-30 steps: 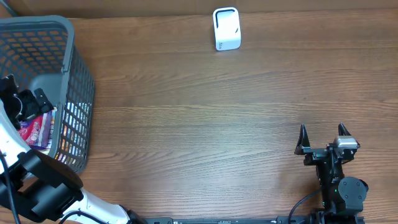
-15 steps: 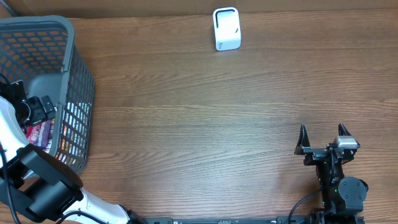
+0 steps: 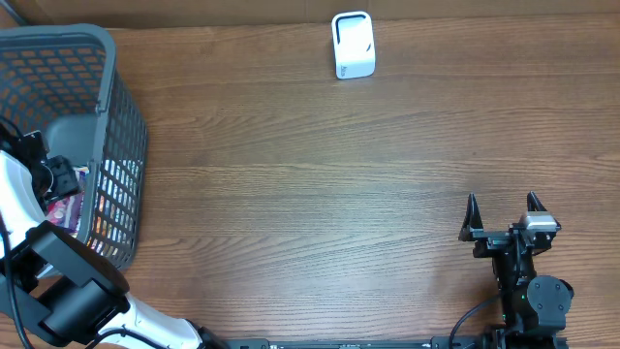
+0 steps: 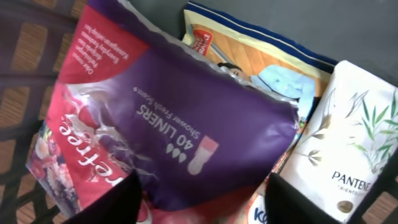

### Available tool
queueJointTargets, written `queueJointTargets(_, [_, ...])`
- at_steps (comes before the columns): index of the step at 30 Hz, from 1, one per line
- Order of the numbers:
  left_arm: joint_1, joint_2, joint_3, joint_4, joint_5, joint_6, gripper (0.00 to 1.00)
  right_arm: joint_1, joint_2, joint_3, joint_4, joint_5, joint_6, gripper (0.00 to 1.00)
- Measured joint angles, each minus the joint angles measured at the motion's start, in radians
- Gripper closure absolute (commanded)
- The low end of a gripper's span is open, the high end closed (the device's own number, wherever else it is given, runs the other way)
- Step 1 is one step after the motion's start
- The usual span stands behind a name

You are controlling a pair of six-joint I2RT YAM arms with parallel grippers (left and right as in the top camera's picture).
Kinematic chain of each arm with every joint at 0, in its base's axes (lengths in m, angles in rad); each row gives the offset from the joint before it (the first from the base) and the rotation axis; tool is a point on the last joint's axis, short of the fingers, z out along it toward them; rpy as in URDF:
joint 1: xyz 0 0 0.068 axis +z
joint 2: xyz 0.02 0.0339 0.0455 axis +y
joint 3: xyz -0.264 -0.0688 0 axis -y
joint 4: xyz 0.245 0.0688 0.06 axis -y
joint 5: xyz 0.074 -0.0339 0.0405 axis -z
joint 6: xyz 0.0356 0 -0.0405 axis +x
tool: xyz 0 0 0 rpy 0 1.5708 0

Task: Scan the item barcode
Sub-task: 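Grasp the purple-red pad pack in the basket with the left gripper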

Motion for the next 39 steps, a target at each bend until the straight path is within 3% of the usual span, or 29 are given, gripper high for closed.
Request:
queueJointTargets(10, [0.000,0.000,-0.011,-0.007,-0.079,0.006,0.32,0.000,0.000,0.000,0.000,0.000,0.000,0.00])
queueJointTargets(12, [0.000,0.000,-0.029,-0.005,-0.086,0.006,0.33,0.000,0.000,0.000,0.000,0.000,0.000,0.00])
queueJointTargets(14, [0.000,0.000,-0.047,0.008,-0.093,0.005,0.46,0.000,0.000,0.000,0.000,0.000,0.000,0.00])
queueJointTargets(19, [0.000,0.000,-0.056,0.021,-0.118,0.006,0.96,0.000,0.000,0.000,0.000,0.000,0.000,0.00])
queueJointTargets(25, [0.000,0.000,-0.056,0.030,-0.123,-0.007,0.96,0.000,0.000,0.000,0.000,0.000,0.000,0.00])
queueJointTargets(30, [0.000,0.000,-0.031,-0.006,-0.119,-0.085,0.96,0.000,0.000,0.000,0.000,0.000,0.000,0.00])
queueJointTargets(39, [-0.001,0.019,0.360,-0.228,-0.014,-0.332,0.96,0.000,0.000,0.000,0.000,0.000,0.000,0.00])
